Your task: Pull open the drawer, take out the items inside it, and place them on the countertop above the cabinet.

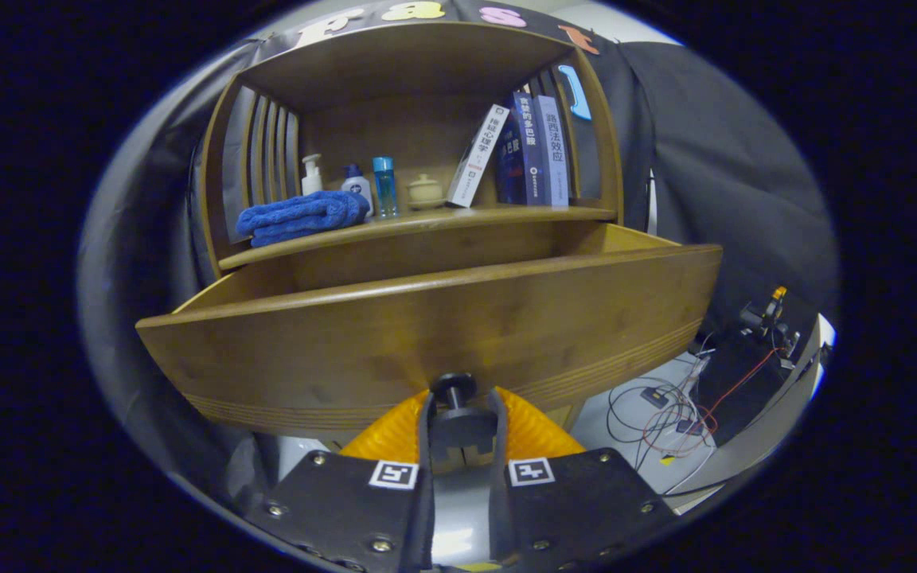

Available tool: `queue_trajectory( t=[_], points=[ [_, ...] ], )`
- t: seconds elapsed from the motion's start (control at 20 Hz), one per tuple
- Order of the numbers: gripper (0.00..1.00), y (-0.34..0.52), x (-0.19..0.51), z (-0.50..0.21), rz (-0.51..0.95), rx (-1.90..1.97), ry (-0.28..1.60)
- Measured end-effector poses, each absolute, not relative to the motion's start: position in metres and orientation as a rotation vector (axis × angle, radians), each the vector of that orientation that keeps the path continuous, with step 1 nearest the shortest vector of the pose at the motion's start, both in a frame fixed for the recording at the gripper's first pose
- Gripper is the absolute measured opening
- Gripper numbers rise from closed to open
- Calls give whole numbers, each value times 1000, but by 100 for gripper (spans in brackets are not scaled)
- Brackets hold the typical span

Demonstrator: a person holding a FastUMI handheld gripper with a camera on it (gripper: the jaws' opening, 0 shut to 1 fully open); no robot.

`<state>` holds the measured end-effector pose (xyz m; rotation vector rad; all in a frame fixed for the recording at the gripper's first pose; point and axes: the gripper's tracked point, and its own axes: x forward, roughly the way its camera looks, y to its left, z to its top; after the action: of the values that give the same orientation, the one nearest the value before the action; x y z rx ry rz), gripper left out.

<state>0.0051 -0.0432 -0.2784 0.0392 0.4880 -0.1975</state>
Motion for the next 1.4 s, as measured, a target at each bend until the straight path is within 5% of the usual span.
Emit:
queue_trajectory(
  t=[0.45,0.9,1.4],
  points=[
    [27,-41,-9,-276,-197,50,483],
    [50,-35,1,-241,-184,79,388],
    [50,-17,35,-159,-172,-24,295]
  ],
)
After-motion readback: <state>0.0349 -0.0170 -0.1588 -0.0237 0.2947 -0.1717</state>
